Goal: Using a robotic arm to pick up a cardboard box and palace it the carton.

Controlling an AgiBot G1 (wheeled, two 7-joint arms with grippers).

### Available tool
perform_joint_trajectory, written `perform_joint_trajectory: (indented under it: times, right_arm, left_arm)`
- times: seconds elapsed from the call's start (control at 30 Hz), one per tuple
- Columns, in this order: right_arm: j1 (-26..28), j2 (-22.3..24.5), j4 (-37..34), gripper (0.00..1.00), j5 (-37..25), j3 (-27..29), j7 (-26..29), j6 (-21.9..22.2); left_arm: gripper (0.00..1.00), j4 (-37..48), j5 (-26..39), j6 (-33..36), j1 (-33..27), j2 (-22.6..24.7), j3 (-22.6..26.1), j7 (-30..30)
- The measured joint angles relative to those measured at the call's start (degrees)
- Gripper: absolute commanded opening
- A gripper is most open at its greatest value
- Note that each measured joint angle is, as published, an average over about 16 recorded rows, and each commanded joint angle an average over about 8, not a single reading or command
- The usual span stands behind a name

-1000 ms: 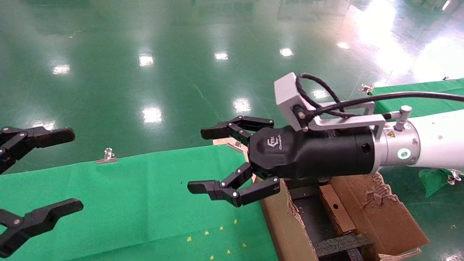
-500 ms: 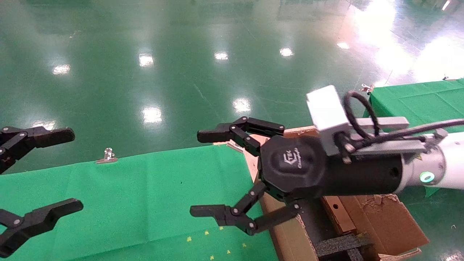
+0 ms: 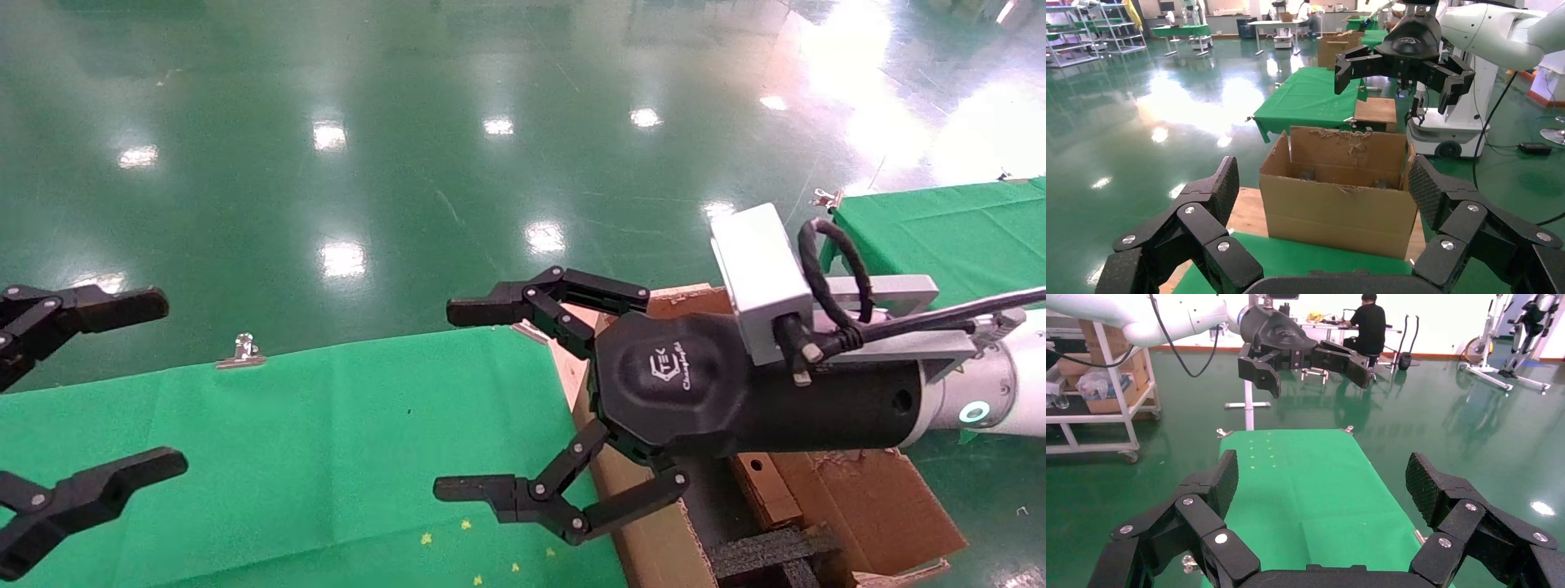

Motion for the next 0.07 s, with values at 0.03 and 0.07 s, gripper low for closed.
perform_joint_trajectory:
  times: [0.03, 0.07]
  right_arm:
    - [0.06, 0.01, 0.0, 1.0, 0.0, -0.1, 0.02, 0.04]
    - [0.12, 0.03, 0.0, 1.0, 0.0, -0.19, 0.04, 0.08]
  left_arm:
    - [1.0, 0.0, 0.0, 0.0, 0.0, 0.0, 0.0, 0.0]
    - [1.0, 0.0, 0.0, 0.0, 0.0, 0.0, 0.0, 0.0]
